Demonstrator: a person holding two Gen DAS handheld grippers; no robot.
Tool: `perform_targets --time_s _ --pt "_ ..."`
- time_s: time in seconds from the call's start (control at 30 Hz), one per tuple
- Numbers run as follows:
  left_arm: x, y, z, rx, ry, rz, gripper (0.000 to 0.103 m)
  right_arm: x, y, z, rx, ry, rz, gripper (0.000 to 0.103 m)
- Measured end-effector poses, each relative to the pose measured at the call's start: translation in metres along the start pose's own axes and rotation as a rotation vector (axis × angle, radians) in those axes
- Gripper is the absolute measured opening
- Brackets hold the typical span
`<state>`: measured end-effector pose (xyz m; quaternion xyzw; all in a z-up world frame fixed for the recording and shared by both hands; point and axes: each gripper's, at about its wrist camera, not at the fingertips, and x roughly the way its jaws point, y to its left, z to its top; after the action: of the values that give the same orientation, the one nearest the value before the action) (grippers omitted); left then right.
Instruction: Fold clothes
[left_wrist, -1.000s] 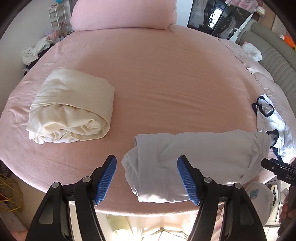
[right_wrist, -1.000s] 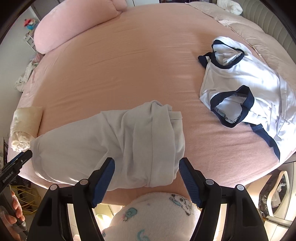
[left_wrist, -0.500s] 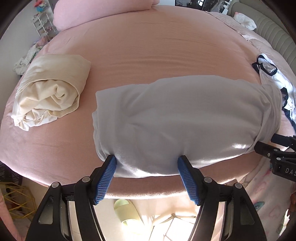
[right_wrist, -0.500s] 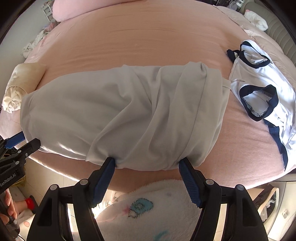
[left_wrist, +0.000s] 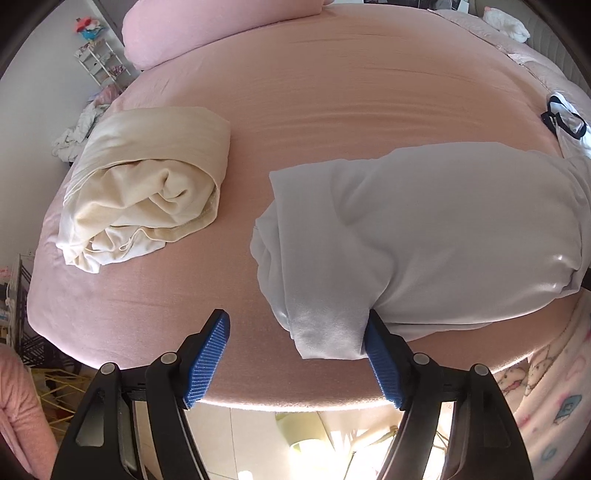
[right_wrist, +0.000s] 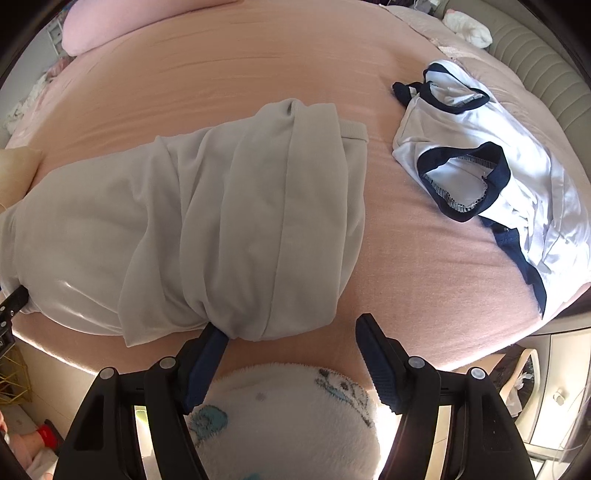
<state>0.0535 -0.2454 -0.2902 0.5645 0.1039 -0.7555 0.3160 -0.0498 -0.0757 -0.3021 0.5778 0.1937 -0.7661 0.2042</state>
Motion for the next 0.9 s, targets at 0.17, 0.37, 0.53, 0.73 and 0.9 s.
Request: perform_targets --time_s 0.17,0.37,0.53,0.73,0.9 --pt "-0.021 -0.009 -0.001 0.041 -0.022 -0.015 0.072 -0.007 -0.012 0.000 0.044 0.025 0.177 0.072" --pt "-0.049 -0.034 0.001 0.105 -0.101 -0.044 0.072 -0.035 -0.022 0.003 0.071 -0.022 0.324 0.072" --pt "-0.058 -0.025 -0.009 0.034 -0.098 -0.066 0.072 -0.016 -0.053 0.022 0.077 -0.033 0.324 0.072" --pt "-0.069 -0.032 -0.008 0.058 -0.103 -0.065 0.072 -0.007 -0.071 0.016 0.087 -0.031 0.380 0.072" --pt "-0.067 -0.049 -0.001 0.072 -0.132 -0.016 0.072 -0.026 -0.083 0.019 0.159 -0.053 0.391 0.072"
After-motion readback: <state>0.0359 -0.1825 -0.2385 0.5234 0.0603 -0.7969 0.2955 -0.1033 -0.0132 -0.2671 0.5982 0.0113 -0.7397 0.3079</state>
